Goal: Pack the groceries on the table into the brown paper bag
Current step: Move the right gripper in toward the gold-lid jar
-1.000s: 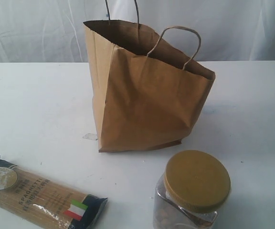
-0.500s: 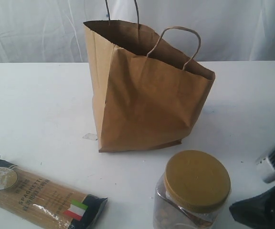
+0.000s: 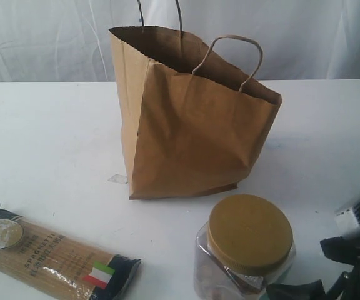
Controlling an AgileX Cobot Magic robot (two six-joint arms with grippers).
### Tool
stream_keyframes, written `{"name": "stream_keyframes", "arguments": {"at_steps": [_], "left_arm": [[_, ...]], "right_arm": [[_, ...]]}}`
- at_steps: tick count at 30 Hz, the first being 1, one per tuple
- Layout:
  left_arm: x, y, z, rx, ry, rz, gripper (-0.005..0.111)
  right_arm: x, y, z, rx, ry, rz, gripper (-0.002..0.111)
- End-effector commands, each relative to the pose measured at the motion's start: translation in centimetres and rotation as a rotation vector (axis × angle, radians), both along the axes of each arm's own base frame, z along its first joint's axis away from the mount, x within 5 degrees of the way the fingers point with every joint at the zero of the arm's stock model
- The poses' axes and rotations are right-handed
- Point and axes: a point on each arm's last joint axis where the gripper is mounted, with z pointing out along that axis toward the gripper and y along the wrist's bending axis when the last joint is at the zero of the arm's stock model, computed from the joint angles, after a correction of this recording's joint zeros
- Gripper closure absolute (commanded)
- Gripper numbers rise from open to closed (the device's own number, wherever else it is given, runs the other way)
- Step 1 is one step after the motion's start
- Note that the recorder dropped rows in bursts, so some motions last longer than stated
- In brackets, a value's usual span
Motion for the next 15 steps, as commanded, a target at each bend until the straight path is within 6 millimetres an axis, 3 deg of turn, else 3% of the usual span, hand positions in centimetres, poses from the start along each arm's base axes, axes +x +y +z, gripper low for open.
{"name": "stream_keyframes", "arguments": {"at_steps": [1, 6, 15], "left_arm": [[0.0, 0.0, 0.0, 0.008, -0.003, 0.001, 0.107], [0.0, 0.0, 0.0, 0.008, -0.003, 0.001, 0.107], [0.0, 0.0, 0.0, 0.008, -0.003, 0.001, 0.107]], "right_arm": [[-0.3, 0.3, -1.3, -0.024, 0.005, 0.093, 0.003], [0.0, 1.3, -2.0, 0.038, 0.044, 0.176, 0.003], [2.0, 3.0, -4.5, 0.031, 0.106, 0.147, 0.003]]}}
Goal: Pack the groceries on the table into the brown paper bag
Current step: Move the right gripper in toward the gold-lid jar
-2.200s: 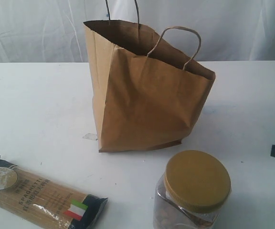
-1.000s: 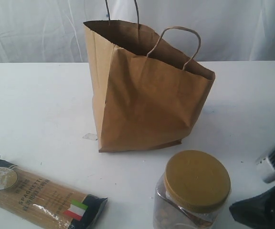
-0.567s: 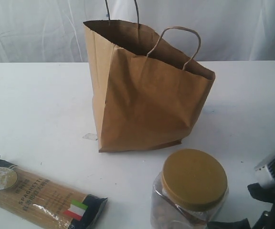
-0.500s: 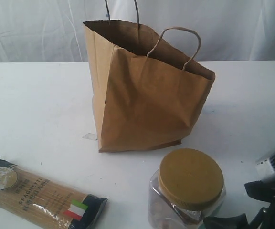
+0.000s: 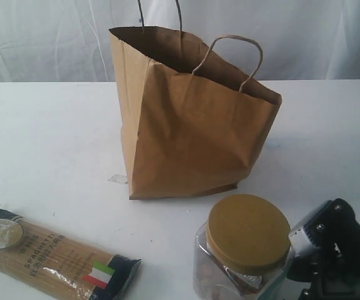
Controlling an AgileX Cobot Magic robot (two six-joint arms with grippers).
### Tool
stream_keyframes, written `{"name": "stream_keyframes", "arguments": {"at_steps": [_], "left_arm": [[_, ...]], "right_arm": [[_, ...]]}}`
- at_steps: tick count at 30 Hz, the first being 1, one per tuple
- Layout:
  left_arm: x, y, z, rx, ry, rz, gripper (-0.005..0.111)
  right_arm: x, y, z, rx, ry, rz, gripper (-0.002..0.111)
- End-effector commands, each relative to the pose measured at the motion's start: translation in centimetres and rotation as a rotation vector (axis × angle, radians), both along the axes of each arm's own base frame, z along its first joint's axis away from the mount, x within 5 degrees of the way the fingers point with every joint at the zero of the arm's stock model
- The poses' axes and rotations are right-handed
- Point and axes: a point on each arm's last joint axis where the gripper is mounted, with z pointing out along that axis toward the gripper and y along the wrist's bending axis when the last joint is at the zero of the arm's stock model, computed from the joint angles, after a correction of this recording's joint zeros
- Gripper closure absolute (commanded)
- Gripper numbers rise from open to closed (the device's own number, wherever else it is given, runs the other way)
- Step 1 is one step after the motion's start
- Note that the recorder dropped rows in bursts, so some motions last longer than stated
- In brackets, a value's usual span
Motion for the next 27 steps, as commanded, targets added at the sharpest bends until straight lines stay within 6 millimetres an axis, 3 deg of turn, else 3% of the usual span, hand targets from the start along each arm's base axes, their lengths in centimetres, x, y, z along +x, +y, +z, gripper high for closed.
{"name": "stream_keyframes", "arguments": {"at_steps": [1, 4, 11, 16, 23, 27], "left_arm": [[0.0, 0.0, 0.0, 0.008, -0.003, 0.001, 0.107], [0.0, 0.0, 0.0, 0.008, -0.003, 0.001, 0.107], [0.0, 0.0, 0.0, 0.008, -0.003, 0.001, 0.107], [0.0, 0.0, 0.0, 0.008, -0.003, 0.001, 0.107], [0.0, 0.0, 0.0, 0.008, -0.003, 0.001, 0.107], [0.0, 0.0, 0.0, 0.008, -0.003, 0.001, 0.107]], "right_arm": [[0.7, 0.7, -1.0, -0.014, -0.011, -0.015, 0.003], [0.9, 1.1, -1.6, -0.052, -0.026, -0.005, 0.003], [2.3, 0.5, -1.8, -0.153, -0.075, -0.180, 0.003], [1.9, 1.6, -1.3, -0.087, -0.104, -0.020, 0.003], [2.1, 1.3, -1.4, -0.250, -0.317, 0.208, 0.003], [2.6, 1.2, -1.2, -0.273, -0.330, 0.178, 0.003]]}}
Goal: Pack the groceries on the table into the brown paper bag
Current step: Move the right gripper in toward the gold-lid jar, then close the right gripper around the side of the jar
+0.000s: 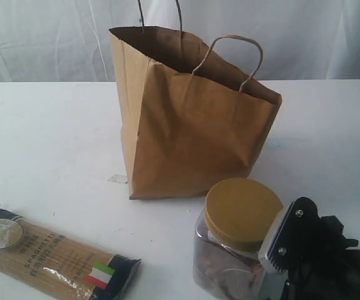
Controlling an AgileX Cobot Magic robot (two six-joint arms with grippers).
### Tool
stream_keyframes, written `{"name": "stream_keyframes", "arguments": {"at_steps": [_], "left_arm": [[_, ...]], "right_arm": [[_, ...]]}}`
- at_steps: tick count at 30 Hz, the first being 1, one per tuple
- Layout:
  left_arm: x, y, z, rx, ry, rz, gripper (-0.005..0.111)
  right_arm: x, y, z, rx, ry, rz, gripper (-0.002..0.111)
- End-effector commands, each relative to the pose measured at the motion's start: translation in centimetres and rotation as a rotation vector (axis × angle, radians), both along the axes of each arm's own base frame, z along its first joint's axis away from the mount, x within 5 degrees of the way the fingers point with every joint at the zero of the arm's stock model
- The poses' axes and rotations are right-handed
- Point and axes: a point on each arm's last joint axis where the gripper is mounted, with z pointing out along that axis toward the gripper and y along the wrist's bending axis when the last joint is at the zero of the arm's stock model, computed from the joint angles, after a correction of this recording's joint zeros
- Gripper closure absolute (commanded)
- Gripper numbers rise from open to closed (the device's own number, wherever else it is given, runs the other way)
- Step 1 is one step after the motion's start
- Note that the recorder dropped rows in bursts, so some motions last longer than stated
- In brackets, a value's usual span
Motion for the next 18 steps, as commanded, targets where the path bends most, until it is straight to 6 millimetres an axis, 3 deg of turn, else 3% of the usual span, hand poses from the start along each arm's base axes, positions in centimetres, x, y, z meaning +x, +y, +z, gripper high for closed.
{"name": "stream_keyframes", "arguments": {"at_steps": [1, 18], "left_arm": [[0.0, 0.0, 0.0, 0.008, -0.003, 0.001, 0.107], [0.0, 0.0, 0.0, 0.008, -0.003, 0.001, 0.107]], "right_arm": [[0.5, -0.1, 0.3, -0.037, -0.048, 0.014, 0.003], [1.1, 1.2, -0.4, 0.051, 0.057, 0.001, 0.003]]}}
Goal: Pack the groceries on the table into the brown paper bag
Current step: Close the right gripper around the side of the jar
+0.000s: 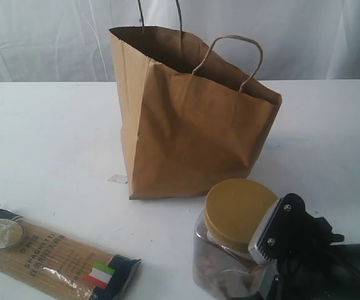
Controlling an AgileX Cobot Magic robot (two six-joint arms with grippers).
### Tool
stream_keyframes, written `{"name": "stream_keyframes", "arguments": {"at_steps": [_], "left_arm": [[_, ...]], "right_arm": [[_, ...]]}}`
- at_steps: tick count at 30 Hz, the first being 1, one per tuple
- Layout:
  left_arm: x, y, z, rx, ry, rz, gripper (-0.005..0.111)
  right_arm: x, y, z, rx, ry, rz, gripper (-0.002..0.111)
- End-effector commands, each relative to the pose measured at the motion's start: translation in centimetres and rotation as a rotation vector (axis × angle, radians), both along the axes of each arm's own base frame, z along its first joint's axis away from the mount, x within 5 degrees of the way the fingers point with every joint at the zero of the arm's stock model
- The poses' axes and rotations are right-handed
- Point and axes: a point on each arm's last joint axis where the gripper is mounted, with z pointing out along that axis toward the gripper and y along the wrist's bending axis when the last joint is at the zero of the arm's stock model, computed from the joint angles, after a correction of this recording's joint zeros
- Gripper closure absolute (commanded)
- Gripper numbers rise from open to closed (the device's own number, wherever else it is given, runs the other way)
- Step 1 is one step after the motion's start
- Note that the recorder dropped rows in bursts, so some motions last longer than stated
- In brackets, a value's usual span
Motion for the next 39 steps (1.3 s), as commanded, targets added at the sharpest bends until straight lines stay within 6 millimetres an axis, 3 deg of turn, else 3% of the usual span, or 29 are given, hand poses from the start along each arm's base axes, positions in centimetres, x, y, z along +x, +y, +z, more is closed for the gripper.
{"name": "stream_keyframes", "arguments": {"at_steps": [1, 12, 21, 26, 29, 31, 39], "left_arm": [[0.0, 0.0, 0.0, 0.008, -0.003, 0.001, 0.107], [0.0, 0.0, 0.0, 0.008, -0.003, 0.001, 0.107], [0.0, 0.0, 0.0, 0.008, -0.003, 0.001, 0.107], [0.0, 0.0, 0.0, 0.008, -0.003, 0.001, 0.107], [0.0, 0.0, 0.0, 0.008, -0.003, 0.001, 0.107], [0.0, 0.0, 0.0, 0.008, -0.003, 0.001, 0.107], [0.0, 0.0, 0.0, 0.008, -0.003, 0.001, 0.107]], "right_arm": [[0.2, 0.3, 0.3, 0.018, -0.014, 0.019, 0.003], [-0.2, 0.9, 0.6, 0.155, 0.120, -0.068, 0.003], [-1.2, 0.8, 0.5, 0.065, 0.266, 0.003, 0.003], [-0.3, -0.3, 0.7, -0.014, 0.281, -0.222, 0.003], [0.4, -1.2, 0.9, 0.023, 0.312, -0.497, 0.003], [0.5, -1.3, 0.9, 0.037, 0.329, -0.590, 0.003], [-1.0, 0.7, 0.9, -0.020, 0.272, -0.422, 0.003]]}}
